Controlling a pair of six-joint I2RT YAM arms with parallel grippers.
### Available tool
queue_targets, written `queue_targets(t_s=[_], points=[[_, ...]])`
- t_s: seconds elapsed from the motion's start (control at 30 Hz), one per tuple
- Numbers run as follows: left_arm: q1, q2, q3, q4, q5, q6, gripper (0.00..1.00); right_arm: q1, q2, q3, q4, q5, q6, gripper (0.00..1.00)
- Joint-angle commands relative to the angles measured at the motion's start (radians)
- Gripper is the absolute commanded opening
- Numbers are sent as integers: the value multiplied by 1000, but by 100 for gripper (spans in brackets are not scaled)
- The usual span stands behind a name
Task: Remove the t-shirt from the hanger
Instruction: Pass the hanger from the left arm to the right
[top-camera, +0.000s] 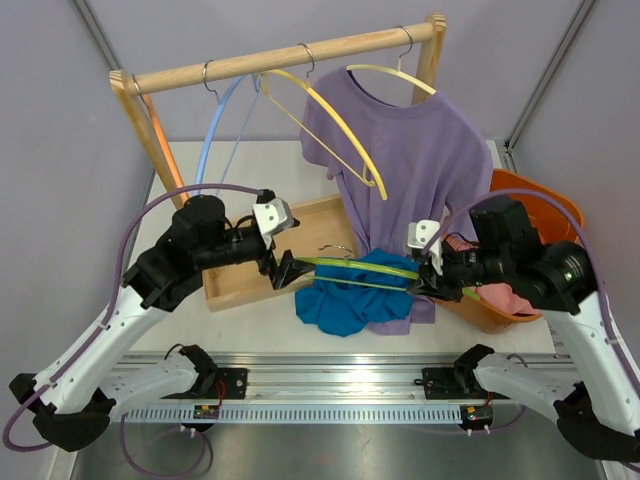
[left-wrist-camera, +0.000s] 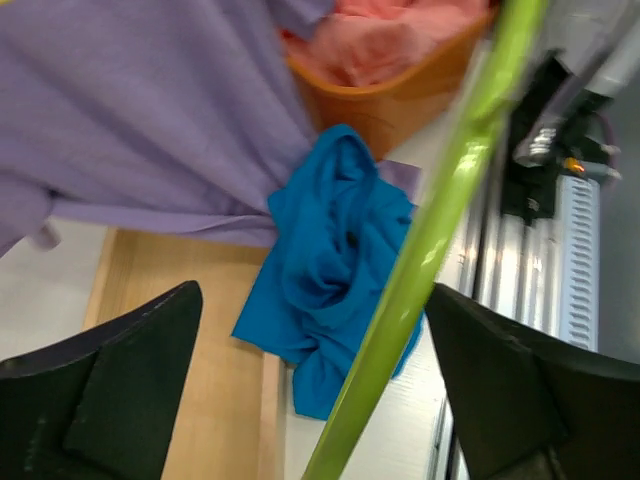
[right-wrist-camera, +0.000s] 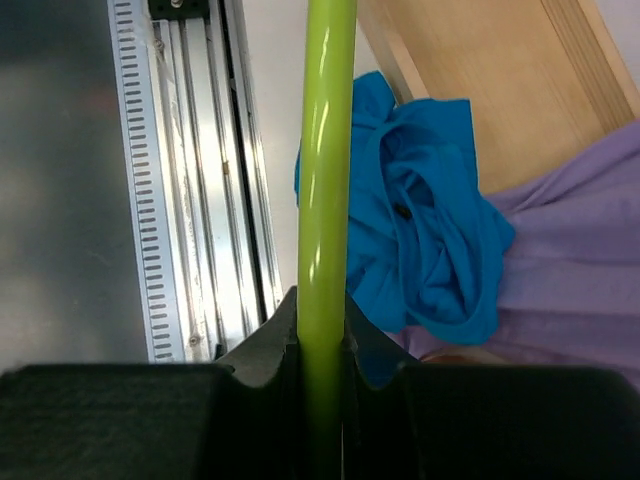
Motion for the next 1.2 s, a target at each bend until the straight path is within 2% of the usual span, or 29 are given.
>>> queue_targets(t_s=[0.0,0.07,0.1,0.2,0.43,0.63,0.77,0.97,1.17], points=[[4,17,51,65,-307,-139,99,-10,-108,-65,-16,134,164,0],[12,40,70,1,-417,-183,99,-10,-160,-125,5,212,276,0],[20,45,81,-27,-431,-197,99,-11,-178,-156,47,294,319,0],[26,52,93,-51,-464,-247,99,-11,-226,-180,122,416,445,0],[26,-12,53,-21,-496,-345,99,-94,-183,-164,151,502,571,0],[27,-67,12,-25,-508,-369,99,-114,-182,-190,156,403,636,0],[26,-99,-16,-10,-520,-386,99,-117,-265,-232,215,343,620,0],[27,-110,-59,28,-511,-408,99,-122,-291,-268,197,398,672,0],[26,-109,-76,53,-502,-420,99,-132,-261,-256,229,377,691,0]])
